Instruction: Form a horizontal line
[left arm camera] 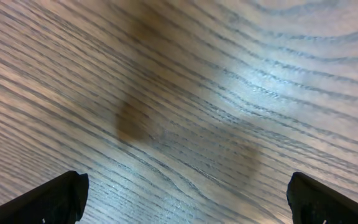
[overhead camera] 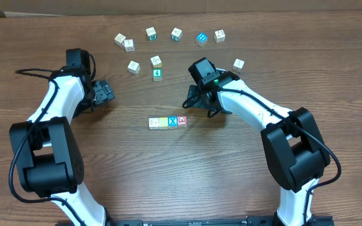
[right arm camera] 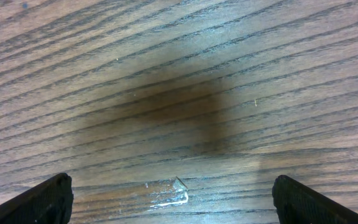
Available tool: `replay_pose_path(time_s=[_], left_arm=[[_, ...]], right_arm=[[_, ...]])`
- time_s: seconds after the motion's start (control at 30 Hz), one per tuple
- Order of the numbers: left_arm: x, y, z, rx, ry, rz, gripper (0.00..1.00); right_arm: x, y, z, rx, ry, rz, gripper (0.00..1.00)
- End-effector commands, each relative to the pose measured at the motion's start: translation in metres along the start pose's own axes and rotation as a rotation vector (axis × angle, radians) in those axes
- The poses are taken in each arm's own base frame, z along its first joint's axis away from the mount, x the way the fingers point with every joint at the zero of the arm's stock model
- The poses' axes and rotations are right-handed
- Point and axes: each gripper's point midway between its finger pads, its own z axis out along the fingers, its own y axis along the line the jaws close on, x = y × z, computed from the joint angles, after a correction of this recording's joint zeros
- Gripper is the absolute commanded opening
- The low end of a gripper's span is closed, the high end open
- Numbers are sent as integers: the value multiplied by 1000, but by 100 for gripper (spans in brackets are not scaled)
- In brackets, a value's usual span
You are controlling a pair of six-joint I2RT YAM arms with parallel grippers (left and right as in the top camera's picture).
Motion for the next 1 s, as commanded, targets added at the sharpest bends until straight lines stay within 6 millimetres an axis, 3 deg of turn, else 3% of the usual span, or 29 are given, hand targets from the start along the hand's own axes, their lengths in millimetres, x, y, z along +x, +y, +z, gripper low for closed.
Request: replay_pose_path(time_s=[0.0,0.3,0.57,0.67,0.97], left_arm=[[-11,-1,-25,16,-69,20,99],[-23,-2,-58,51,-149,10,99],[-20,-20,-83,91,-200,49,99],[-9,-27,-88,103,-204,76,99],[52,-49,-92,130,-164,207,100]], right_arm=[[-1,-1,-3,-2,-8,-4,100],[-1,-1,-3,-2,-8,-4,100],[-1,-1,-3,-2,-8,-4,100],[-1,-1,-3,-2,-8,-4,100],[-1,-1,-3,-2,-8,-4,100]])
